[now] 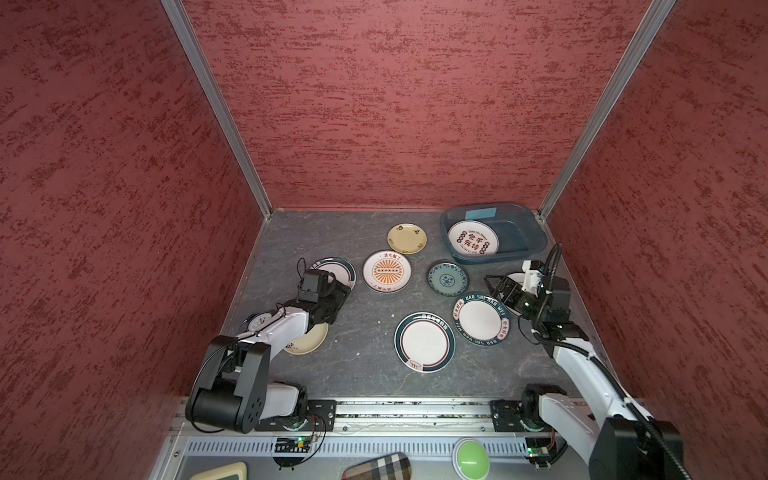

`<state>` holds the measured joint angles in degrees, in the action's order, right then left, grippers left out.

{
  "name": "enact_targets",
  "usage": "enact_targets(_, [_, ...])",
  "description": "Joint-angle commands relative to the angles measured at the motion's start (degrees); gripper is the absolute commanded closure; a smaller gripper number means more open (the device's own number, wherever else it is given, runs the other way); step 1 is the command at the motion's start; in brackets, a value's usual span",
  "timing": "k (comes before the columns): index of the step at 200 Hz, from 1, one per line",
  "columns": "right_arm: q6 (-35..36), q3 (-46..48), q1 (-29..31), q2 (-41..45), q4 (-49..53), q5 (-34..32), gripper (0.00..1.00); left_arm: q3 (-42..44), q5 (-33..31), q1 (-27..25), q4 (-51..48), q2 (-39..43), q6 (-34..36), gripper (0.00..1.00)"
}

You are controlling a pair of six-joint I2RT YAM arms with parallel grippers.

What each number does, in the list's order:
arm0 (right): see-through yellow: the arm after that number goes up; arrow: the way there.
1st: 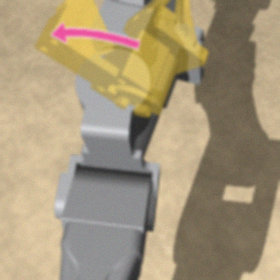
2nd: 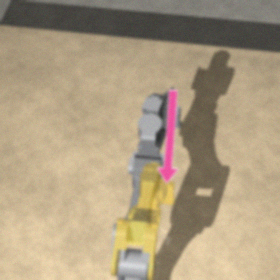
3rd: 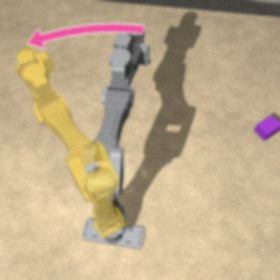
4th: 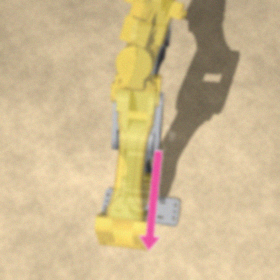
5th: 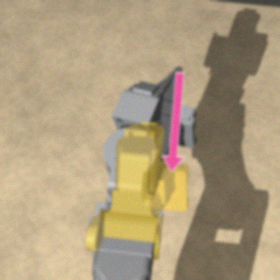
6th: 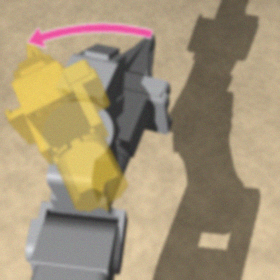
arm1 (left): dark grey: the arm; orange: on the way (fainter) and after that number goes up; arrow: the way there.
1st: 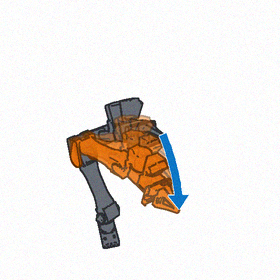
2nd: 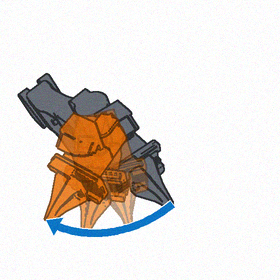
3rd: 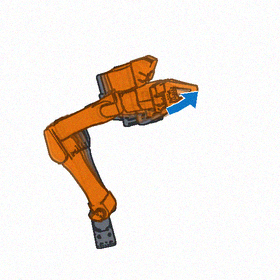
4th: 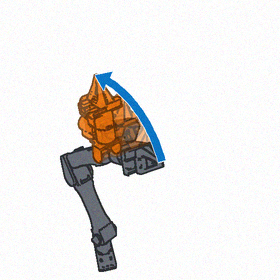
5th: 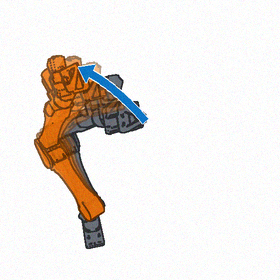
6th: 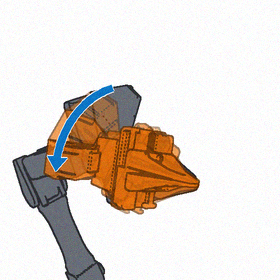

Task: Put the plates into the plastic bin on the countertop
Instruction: 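Lower left gripper onto the rim of the green-rimmed red-ring plate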

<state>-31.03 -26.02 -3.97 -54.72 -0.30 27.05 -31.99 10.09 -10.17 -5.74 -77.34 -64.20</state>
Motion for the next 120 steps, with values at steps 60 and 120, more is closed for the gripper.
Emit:
enact_targets(60, [1.6, -0.7, -0.2, 1.1, 1.3, -0.6, 0.01, 1.1, -6.0, 0.2, 5.1, -5.0, -7.1, 0.3])
enact_targets(120, [1.5, -0.2, -0.2, 1.4, 1.4, -0.1, 0.01, 0.0, -2.8, 1.5, 10.2, -13.3, -9.5, 0.63])
